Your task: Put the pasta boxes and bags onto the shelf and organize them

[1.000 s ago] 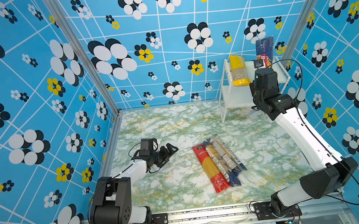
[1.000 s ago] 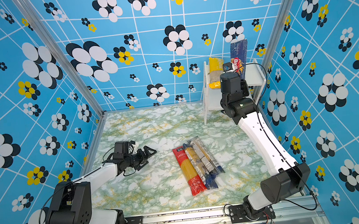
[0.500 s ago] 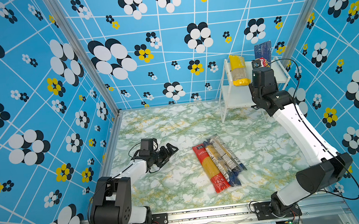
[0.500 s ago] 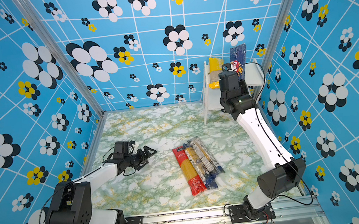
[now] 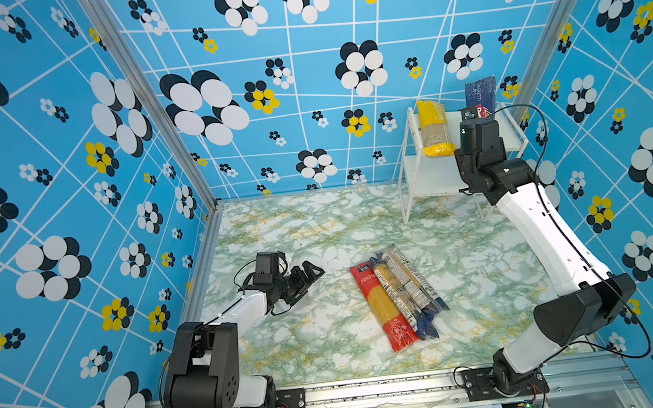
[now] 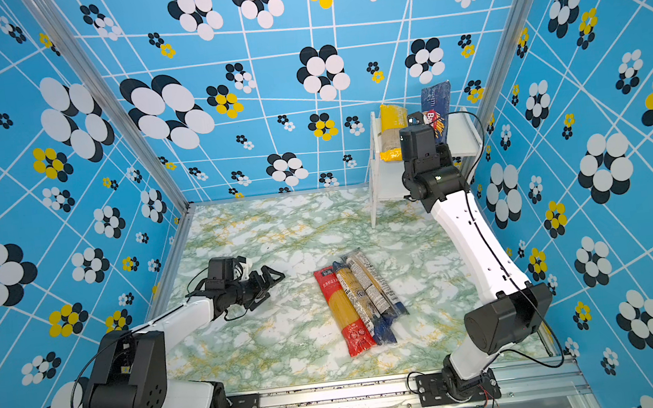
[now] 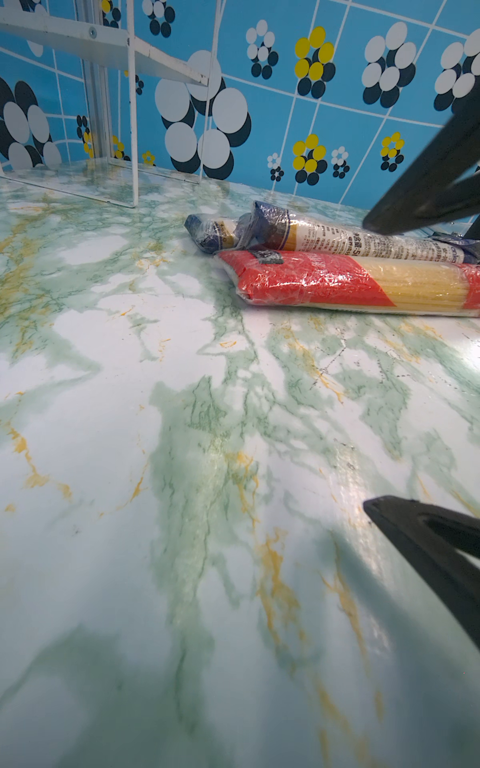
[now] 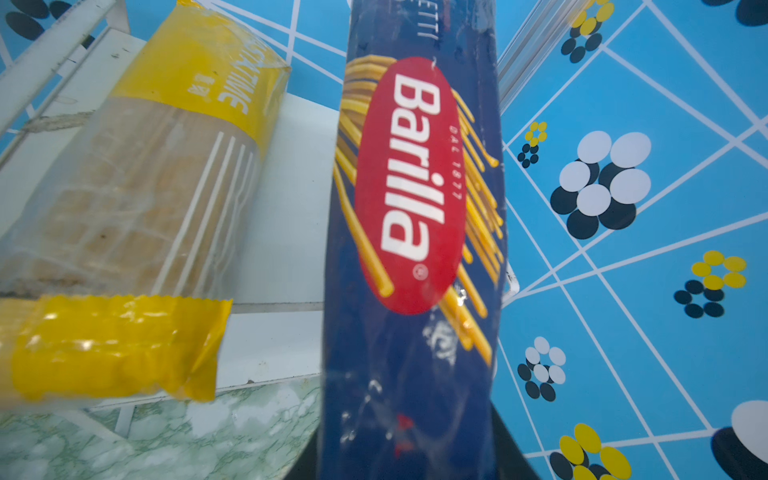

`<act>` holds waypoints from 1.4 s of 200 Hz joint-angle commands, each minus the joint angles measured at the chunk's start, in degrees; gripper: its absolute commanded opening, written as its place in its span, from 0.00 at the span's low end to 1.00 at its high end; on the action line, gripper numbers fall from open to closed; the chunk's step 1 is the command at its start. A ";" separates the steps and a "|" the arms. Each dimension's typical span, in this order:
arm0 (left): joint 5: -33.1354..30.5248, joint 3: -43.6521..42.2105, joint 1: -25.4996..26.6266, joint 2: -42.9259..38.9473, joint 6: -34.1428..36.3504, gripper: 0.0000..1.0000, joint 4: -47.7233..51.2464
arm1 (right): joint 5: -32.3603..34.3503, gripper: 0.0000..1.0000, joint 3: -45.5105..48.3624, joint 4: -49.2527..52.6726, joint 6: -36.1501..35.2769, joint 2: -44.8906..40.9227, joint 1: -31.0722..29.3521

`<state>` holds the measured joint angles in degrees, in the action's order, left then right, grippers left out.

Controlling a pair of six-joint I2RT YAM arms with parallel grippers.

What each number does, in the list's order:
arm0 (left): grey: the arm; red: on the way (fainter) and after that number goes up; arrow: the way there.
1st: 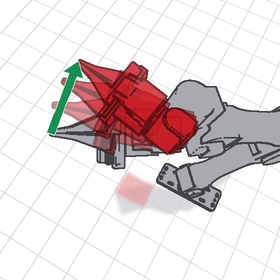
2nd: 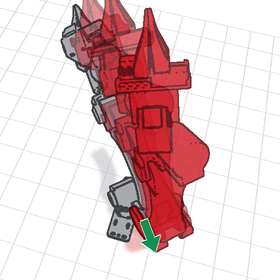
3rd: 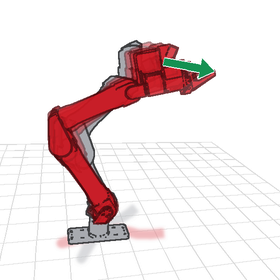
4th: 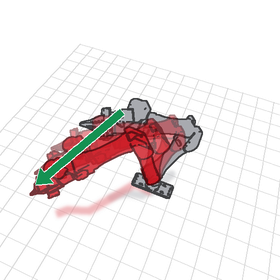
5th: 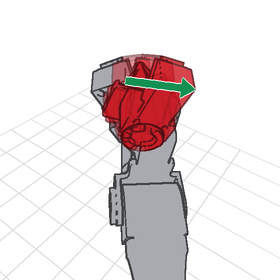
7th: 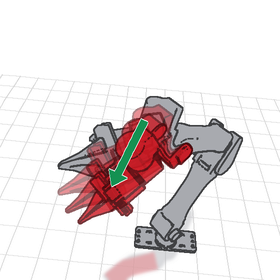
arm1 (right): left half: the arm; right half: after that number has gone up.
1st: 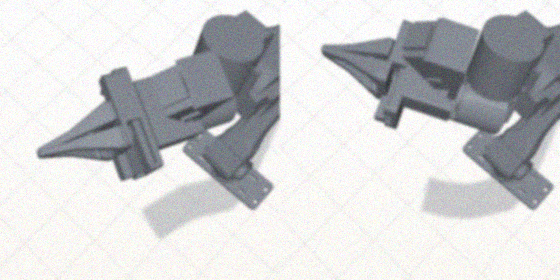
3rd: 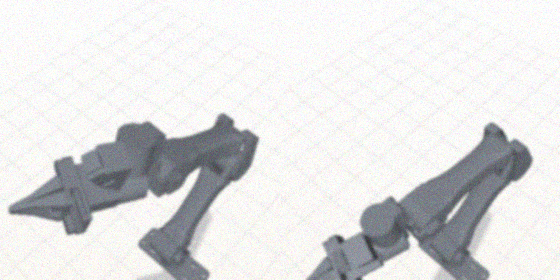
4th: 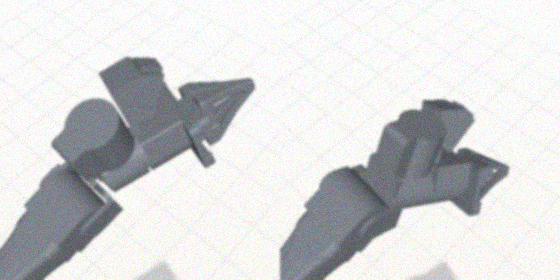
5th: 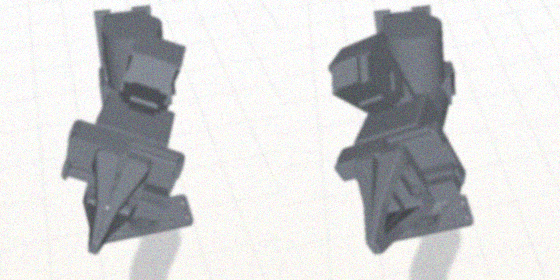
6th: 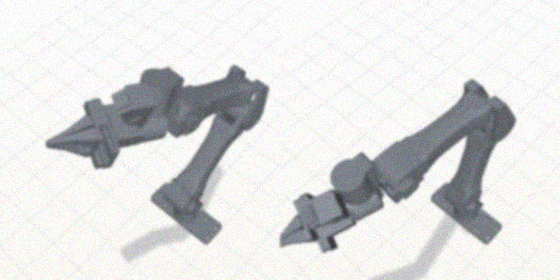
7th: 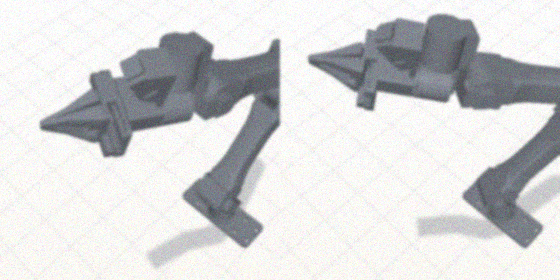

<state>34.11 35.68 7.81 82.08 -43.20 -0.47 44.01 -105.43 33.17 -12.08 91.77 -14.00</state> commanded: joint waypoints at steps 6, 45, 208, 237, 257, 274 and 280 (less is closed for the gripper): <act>0.61 0.71 -0.56 0.45 1.28 0.99 -1.20 | 0.17 0.00 -4.78 -5.41 3.77 -1.07 0.83; 0.65 0.62 -0.58 0.56 1.35 0.99 -1.24 | -0.90 0.00 -5.76 -4.51 4.69 -0.32 1.16; 1.94 1.16 -1.05 3.17 1.19 0.99 -3.13 | -5.58 0.00 -9.59 -2.26 8.53 2.39 3.28; 1.88 1.37 -1.05 3.17 1.09 0.99 -2.79 | -5.60 0.00 -10.46 -2.09 8.49 3.47 3.37; 1.81 1.66 -1.06 3.00 1.28 0.99 -2.36 | -5.60 0.00 -10.41 -2.20 8.74 3.70 3.41; 1.59 1.71 -1.05 2.83 1.25 0.99 -2.13 | -5.60 0.00 -10.02 -2.23 8.87 3.61 3.50; 1.55 1.69 -1.06 2.83 1.19 0.99 -2.03 | -5.60 0.00 -9.91 -2.16 8.83 3.48 3.59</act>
<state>35.18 35.77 7.44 84.68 -43.20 -3.03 36.47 -112.18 38.87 -5.06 96.84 -11.00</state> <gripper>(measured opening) 0.992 0.373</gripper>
